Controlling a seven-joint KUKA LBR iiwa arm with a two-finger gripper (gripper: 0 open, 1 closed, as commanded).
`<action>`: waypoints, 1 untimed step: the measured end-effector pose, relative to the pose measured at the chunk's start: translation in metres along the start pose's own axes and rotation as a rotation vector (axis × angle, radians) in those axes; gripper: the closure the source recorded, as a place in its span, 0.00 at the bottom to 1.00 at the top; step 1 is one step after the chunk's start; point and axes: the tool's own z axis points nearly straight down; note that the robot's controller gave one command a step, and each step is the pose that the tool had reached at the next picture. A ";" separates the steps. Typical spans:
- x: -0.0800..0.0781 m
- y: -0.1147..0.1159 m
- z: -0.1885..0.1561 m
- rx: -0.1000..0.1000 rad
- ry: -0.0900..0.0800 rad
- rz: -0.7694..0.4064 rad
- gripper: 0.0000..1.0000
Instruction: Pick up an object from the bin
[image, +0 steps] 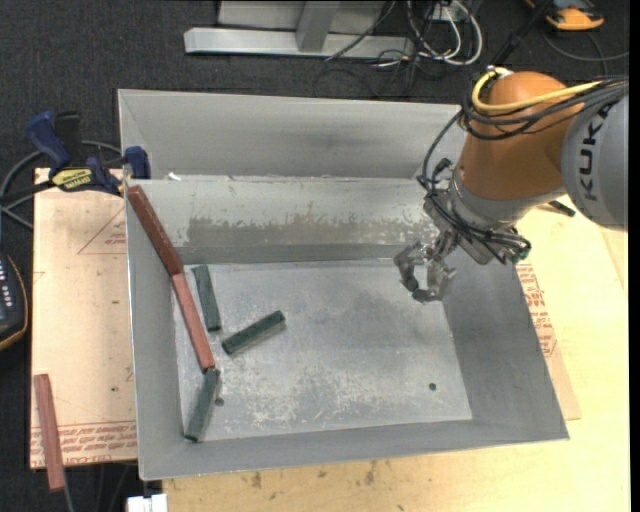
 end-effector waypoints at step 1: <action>0.009 0.014 -0.012 0.006 -0.002 0.465 1.00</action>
Offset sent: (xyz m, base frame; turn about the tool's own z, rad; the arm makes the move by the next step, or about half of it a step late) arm -0.0167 0.0047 0.0116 0.4665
